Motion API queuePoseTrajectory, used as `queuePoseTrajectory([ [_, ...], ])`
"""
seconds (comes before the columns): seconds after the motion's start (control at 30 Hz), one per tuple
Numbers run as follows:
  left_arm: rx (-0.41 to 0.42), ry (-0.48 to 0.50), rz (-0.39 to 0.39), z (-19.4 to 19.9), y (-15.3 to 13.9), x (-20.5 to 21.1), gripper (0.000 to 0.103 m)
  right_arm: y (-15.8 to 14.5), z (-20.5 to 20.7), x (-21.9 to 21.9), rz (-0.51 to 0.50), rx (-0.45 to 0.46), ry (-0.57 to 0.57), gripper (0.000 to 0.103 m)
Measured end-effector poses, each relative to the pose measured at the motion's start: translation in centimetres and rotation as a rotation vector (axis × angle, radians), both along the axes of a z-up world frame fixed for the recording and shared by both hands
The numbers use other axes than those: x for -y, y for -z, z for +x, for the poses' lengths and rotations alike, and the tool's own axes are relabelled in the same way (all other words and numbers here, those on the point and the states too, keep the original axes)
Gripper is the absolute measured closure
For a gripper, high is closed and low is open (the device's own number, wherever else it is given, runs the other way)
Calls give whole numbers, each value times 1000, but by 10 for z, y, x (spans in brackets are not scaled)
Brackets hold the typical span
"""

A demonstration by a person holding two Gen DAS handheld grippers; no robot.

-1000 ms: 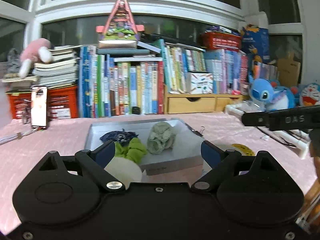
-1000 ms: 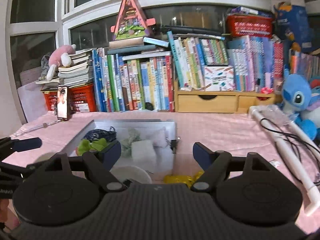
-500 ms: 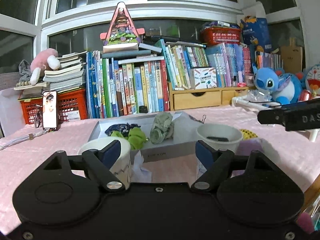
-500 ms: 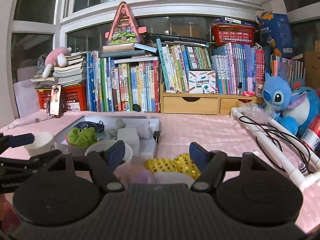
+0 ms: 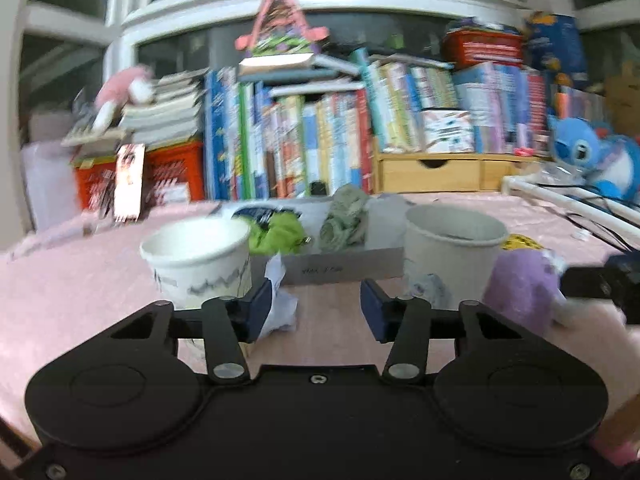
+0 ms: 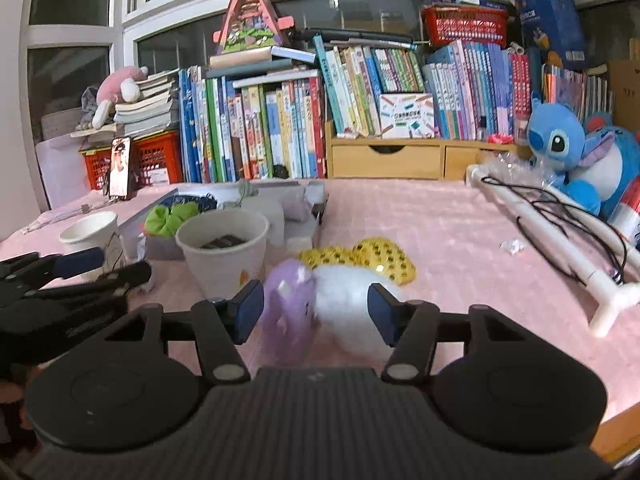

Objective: Organize soft objects
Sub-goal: 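Reach the left gripper to the white tissue by the paper cup while the right approaches the purple plush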

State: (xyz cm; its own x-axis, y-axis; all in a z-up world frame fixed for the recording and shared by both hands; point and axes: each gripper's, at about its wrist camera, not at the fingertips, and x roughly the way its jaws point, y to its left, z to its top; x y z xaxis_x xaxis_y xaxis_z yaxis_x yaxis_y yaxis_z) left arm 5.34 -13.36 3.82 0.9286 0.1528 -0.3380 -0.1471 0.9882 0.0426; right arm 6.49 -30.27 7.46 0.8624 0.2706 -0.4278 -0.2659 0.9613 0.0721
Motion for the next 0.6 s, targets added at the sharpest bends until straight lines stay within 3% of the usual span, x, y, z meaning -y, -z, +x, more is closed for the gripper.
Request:
queuePoseTrajectory([
  [0.27, -35, -157, -164, 23, 11, -5, 54, 16, -4, 4, 35, -47, -19, 38],
  [0.37, -25, -213, -237, 28, 10, -8, 45, 19, -3, 7, 52, -61, -26, 38],
  [0.43, -17, -277, -296, 29, 11, -10, 31, 21, -3, 9, 59, -67, -30, 38],
  [0.53, -2, -341, -423, 29, 12, -17, 28, 23, -1, 10, 64, -71, -31, 38],
  [0.6, -2, -363, -466, 33, 13, -20, 28, 23, -2, 11, 66, -71, -30, 38],
])
